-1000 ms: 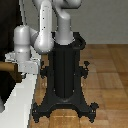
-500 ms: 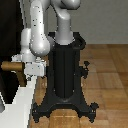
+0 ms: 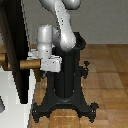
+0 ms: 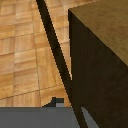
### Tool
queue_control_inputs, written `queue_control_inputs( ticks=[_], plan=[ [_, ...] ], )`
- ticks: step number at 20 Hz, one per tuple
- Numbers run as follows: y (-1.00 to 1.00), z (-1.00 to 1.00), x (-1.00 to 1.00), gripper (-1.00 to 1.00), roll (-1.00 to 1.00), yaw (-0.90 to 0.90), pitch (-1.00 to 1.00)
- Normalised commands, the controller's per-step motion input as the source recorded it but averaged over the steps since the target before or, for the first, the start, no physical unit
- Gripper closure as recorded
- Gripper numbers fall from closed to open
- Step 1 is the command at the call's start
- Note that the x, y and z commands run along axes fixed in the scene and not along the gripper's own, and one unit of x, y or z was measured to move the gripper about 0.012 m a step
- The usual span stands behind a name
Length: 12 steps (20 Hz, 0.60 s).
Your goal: Open the door by pressing down and pulling on the handle.
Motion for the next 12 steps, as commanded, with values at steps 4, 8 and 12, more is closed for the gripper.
queue_control_inputs(
  ticks=[4, 8, 12],
  plan=[
    [1.0, 0.0, 0.0, 1.0, 0.0, 0.0, 0.0],
    [1.0, 0.0, 0.0, 1.0, 0.0, 0.0, 0.0],
    [0.25, 0.0, 0.0, 1.0, 0.0, 0.0, 0.0]
  ],
)
